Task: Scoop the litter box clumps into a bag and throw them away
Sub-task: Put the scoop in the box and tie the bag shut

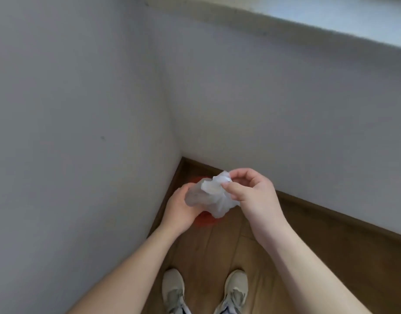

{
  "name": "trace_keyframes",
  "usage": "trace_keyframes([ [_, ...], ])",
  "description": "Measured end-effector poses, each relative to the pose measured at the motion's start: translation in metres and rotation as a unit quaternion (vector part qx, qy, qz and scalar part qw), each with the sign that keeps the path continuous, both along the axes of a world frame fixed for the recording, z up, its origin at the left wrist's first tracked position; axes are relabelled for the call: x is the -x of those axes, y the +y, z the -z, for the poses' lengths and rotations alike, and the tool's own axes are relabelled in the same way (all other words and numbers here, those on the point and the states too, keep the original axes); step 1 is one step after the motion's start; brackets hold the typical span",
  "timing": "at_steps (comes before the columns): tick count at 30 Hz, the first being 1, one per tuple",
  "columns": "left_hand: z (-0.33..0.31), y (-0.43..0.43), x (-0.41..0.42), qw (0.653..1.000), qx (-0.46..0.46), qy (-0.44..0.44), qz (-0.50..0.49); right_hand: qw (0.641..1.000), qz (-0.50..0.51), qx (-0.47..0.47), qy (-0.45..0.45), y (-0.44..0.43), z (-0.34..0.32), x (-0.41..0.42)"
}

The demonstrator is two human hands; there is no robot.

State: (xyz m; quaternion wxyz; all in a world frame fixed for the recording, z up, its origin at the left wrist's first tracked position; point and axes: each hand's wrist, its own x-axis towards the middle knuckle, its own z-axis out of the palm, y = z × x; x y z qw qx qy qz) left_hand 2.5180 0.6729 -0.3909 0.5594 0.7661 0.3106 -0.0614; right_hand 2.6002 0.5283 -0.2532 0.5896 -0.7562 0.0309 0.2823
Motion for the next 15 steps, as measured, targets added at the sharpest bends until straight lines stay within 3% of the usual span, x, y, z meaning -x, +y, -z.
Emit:
trace_keyframes([
  [10,0.132,0.009,-0.006,1.0,0.011,0.009,-0.018,0.997,0.023,0.004,0.08,0.011,0.137,-0.025],
  [15,0.169,0.02,-0.012,0.999,0.002,0.032,0.0,0.998,0.006,0.023,0.059,0.019,0.187,-0.029],
])
